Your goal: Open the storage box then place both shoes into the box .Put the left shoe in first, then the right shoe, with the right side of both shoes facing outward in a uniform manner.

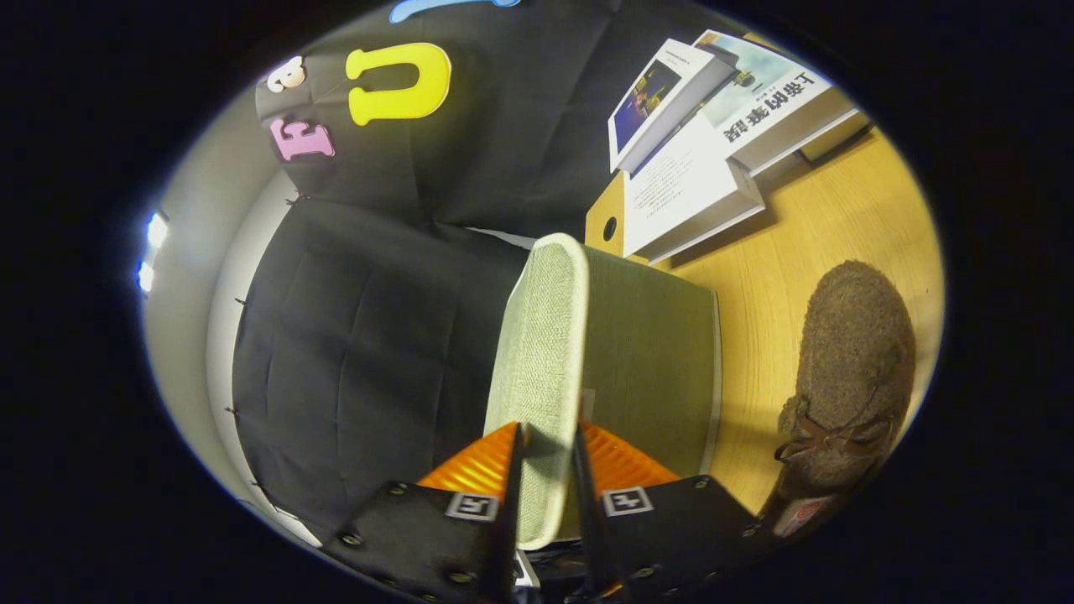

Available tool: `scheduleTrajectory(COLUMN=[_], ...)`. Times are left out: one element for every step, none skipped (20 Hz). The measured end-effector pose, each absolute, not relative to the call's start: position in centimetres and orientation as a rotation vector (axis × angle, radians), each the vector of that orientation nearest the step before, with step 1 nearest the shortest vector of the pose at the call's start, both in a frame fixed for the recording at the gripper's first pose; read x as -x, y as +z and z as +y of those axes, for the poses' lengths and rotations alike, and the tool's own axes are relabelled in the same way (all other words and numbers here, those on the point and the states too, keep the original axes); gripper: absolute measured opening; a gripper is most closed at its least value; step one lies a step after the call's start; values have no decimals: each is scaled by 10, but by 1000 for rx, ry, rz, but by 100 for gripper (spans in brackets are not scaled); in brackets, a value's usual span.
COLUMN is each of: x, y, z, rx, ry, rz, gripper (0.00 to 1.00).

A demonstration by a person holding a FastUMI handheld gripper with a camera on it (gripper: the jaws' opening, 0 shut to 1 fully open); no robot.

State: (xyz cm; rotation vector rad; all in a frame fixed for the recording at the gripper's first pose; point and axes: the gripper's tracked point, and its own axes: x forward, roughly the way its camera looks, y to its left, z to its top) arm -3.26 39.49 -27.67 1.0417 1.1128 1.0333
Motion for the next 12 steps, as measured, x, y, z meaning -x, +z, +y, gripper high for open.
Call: scheduleTrajectory(x=[32, 31, 31, 34, 36, 39, 40, 43, 43, 44, 42, 41], y=[-269, -261, -256, -253, -250, -249, -251, -251, -251, -248, -243, -236], z=[395, 394, 393, 395, 396, 399, 401, 404, 408, 409, 412, 414], rx=[-1077, -1091, -1088, -1072, -1052, -1023, -993, -976, -973, -983, -994, -1002], ry=[1051, 1067, 1083, 1098, 1115, 1126, 1130, 1132, 1133, 1131, 1132, 1138], rz=[1115, 1108, 1102, 1105, 1107, 1111, 1117, 1123, 1132, 1142, 1146, 1137], gripper=[33, 23, 23, 23, 23, 23, 23, 23, 23, 23, 23, 23])
